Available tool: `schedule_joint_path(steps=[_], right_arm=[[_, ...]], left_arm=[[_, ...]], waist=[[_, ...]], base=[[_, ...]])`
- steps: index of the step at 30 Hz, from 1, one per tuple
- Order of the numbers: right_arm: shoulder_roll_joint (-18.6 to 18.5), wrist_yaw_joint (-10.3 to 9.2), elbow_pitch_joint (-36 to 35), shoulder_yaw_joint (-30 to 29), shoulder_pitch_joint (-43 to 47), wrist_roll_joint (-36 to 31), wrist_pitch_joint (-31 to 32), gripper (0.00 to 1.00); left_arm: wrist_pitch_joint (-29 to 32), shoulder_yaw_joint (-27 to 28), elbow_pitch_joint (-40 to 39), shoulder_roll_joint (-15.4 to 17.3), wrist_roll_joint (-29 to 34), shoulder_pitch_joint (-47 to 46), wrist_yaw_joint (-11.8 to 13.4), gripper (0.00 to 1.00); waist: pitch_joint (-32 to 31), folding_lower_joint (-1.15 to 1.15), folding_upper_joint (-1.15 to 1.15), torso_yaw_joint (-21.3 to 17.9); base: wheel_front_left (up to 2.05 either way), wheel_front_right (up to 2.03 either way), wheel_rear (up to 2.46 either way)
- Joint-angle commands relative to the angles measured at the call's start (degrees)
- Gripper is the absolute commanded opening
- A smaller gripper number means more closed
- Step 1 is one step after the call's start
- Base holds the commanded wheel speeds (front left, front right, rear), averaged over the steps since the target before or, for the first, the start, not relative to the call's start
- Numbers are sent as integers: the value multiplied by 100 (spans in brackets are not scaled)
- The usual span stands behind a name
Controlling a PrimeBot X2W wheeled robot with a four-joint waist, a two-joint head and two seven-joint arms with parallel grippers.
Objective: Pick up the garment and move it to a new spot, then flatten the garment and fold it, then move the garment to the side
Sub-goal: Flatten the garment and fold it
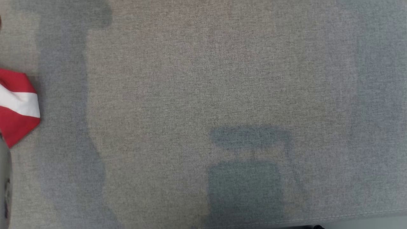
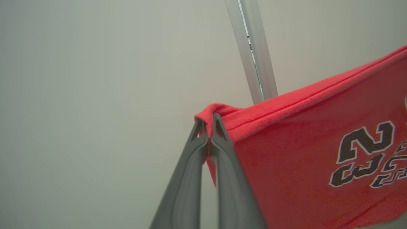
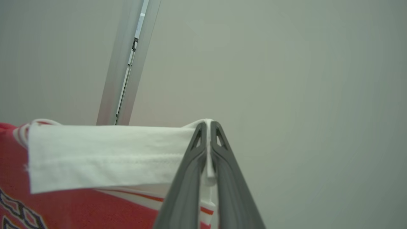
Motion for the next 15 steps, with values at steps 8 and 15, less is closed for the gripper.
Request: schedule_joint_path(steps=[8, 15], right_arm=[[-131, -9, -271, 463, 2104, 1327, -1, 0], [-153, -10, -401, 752, 4291, 2242, -2, 0]], left_arm=[[5, 757, -4, -381, -498, 2357, -39, 0], [6, 1293, 70, -830, -571, 4224, -71, 0]], waist=[[-188, -1, 0, -207], [-1024, -1, 0, -184]], base=[[0, 0, 0], [0, 0, 0]])
